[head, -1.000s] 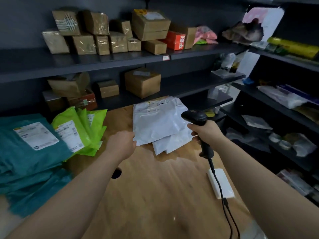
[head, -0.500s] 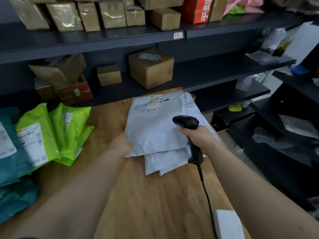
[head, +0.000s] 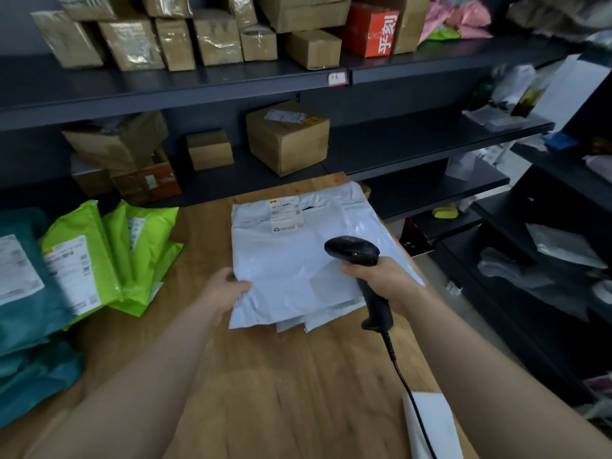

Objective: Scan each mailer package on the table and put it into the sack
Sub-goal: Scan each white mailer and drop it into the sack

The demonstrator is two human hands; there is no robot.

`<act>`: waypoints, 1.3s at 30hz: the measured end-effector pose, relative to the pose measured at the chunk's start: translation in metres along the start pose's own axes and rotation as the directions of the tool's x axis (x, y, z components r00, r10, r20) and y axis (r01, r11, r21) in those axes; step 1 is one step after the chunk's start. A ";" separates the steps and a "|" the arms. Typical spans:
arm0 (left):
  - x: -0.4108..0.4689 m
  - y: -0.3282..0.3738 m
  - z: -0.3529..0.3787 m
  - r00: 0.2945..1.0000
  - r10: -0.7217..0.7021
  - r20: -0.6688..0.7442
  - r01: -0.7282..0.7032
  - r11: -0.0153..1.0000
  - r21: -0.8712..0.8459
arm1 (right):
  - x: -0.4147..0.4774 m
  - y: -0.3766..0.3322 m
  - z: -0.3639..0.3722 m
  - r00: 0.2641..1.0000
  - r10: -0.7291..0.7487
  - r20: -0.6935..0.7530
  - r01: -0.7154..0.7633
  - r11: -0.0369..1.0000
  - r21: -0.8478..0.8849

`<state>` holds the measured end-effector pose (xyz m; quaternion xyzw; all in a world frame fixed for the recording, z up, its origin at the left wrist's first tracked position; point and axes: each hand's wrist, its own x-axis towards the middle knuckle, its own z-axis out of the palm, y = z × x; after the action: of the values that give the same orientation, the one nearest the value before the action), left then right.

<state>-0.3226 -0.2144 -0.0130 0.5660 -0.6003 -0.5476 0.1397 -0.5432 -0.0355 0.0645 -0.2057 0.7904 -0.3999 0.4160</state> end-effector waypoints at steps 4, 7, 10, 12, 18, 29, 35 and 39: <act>-0.048 -0.035 -0.034 0.992 -0.028 0.120 0.038 0.996 -0.084 | -0.041 0.016 0.016 1.000 -0.030 0.008 0.030 0.999 -0.012; -0.090 -0.069 -0.058 0.978 -0.045 0.203 0.077 0.985 -0.152 | -0.072 0.025 0.037 0.999 -0.016 0.040 0.018 0.999 -0.027; -0.132 -0.102 -0.084 0.960 -0.066 0.273 0.103 0.987 -0.124 | -0.098 0.034 0.064 0.997 0.020 0.073 -0.016 0.998 -0.056; -0.151 -0.123 -0.103 0.944 -0.120 0.306 0.140 0.989 -0.045 | -0.113 0.040 0.083 0.997 0.025 0.078 -0.019 0.997 -0.081; -0.175 -0.137 -0.132 0.953 -0.178 0.245 0.081 0.929 0.361 | -0.131 0.057 0.125 0.996 0.062 0.067 -0.048 0.980 -0.195; -0.115 -0.108 -0.104 0.991 -0.116 0.072 0.120 0.991 -0.053 | -0.126 0.060 0.139 0.995 0.071 -0.075 -0.092 0.937 -0.338; -0.104 -0.096 -0.104 0.984 -0.179 0.015 0.174 0.924 -0.340 | -0.121 0.058 0.136 0.996 0.072 -0.047 -0.084 0.933 -0.350; -0.112 -0.095 -0.113 0.997 -0.082 0.008 0.079 0.926 -0.368 | -0.123 0.041 0.135 0.995 0.078 0.068 -0.058 0.965 -0.256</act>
<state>-0.1476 -0.1547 0.0013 0.5558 -0.4628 -0.6536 0.2229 -0.3618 0.0079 0.0472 -0.2451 0.8251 -0.2725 0.4300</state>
